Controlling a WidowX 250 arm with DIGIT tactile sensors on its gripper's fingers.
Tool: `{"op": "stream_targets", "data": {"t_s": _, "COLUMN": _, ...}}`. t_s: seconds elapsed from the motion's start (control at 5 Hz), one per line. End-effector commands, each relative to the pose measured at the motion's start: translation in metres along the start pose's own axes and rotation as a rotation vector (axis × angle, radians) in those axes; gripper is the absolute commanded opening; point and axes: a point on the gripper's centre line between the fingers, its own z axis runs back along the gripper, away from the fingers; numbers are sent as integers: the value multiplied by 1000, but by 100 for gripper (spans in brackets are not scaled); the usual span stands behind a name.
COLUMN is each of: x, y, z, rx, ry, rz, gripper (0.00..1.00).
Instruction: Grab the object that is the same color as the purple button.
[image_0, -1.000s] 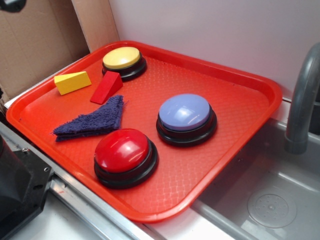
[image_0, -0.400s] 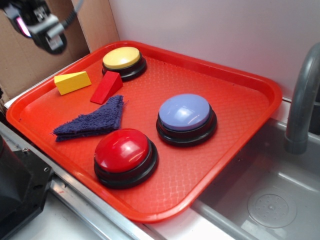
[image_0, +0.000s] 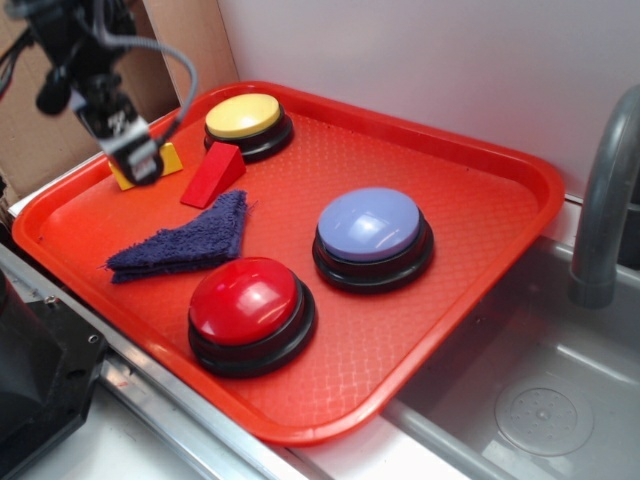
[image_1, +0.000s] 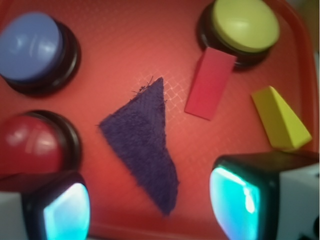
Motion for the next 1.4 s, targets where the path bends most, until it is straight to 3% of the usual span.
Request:
{"op": "stream_targets", "data": {"t_s": 0.0, "x": -1, "y": 12, "z": -38, "rx": 51, "ry": 51, "rz": -25, "gripper": 100}}
{"op": "stream_targets", "data": {"t_s": 0.6, "x": -11, "y": 13, "z": -76, "rx": 67, "ry": 105, "rz": -51, "gripper": 100}}
{"op": "stream_targets", "data": {"t_s": 0.8, "x": -12, "y": 10, "z": -87, "rx": 24, "ry": 127, "rz": -53, "gripper": 100}}
{"op": "stream_targets", "data": {"t_s": 1.0, "x": -12, "y": 12, "z": -86, "rx": 36, "ry": 118, "rz": -40, "gripper": 0}}
{"op": "stream_targets", "data": {"t_s": 1.2, "x": -11, "y": 14, "z": -86, "rx": 50, "ry": 119, "rz": -22, "gripper": 0}}
